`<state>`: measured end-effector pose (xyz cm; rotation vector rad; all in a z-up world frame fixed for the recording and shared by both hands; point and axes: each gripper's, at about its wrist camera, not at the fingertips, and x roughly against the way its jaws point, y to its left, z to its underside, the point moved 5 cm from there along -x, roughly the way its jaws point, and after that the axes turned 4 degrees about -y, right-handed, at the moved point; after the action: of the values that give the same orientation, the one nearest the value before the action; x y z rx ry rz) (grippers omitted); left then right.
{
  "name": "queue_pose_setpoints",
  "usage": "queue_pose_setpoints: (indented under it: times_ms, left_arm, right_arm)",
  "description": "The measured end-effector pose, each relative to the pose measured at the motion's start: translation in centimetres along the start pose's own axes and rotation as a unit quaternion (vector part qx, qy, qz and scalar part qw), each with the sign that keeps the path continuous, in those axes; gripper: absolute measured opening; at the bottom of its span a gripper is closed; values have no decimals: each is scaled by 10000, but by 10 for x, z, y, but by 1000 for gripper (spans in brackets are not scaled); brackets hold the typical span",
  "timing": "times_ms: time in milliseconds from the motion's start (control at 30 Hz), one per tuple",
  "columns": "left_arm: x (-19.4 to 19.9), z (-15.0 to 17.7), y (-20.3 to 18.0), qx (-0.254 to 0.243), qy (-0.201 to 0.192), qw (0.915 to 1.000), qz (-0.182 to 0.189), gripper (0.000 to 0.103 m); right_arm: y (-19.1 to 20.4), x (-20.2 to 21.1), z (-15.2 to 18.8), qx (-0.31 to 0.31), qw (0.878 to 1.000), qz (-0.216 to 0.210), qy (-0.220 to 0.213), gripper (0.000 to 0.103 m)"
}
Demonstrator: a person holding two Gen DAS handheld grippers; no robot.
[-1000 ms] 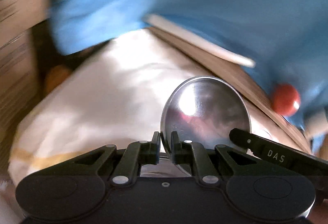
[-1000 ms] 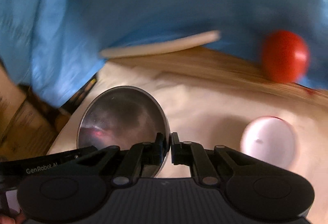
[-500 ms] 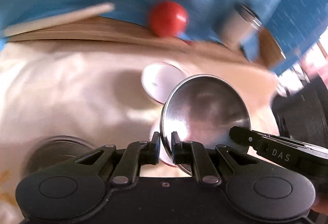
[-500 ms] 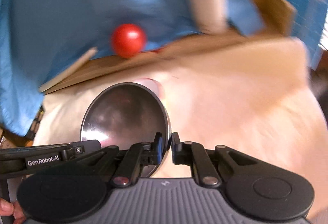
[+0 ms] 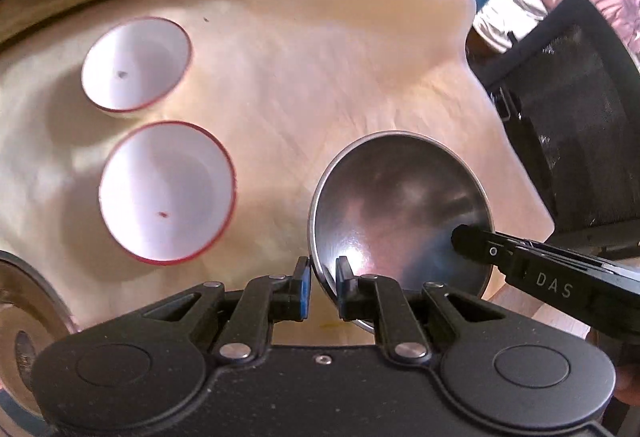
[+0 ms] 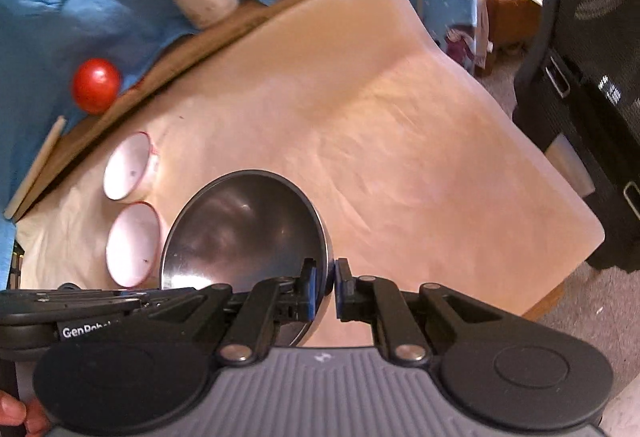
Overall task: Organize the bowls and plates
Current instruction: 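Carry the steel bowl with both grippers toward the white bowls and lower it, then open both grippers to set the steel bowl down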
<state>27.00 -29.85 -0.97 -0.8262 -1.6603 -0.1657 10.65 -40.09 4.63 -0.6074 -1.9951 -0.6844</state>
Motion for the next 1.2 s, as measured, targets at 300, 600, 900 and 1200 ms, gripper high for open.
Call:
queue_pose_setpoints:
  times_ms: [300,600,900,1200]
  left_arm:
    - [-20,-4,-1,25,-34,9994,-336,15]
    - [-14,-2,3,101,131,9990,-419,44]
    - [17,-10,7,-170,7,9995,-272,76]
    - [63,-23,56,348,-583,9960,-581,97]
  right_arm:
    - [-11,-25,-2,219,9994,-249,34,10]
    - [-18,-29,-5,193,9991,-377,35,33]
    - [-23,-3,-17,91,9991,-239,-330,74]
    - [18,11,-45,535,9956,-326,-700,96]
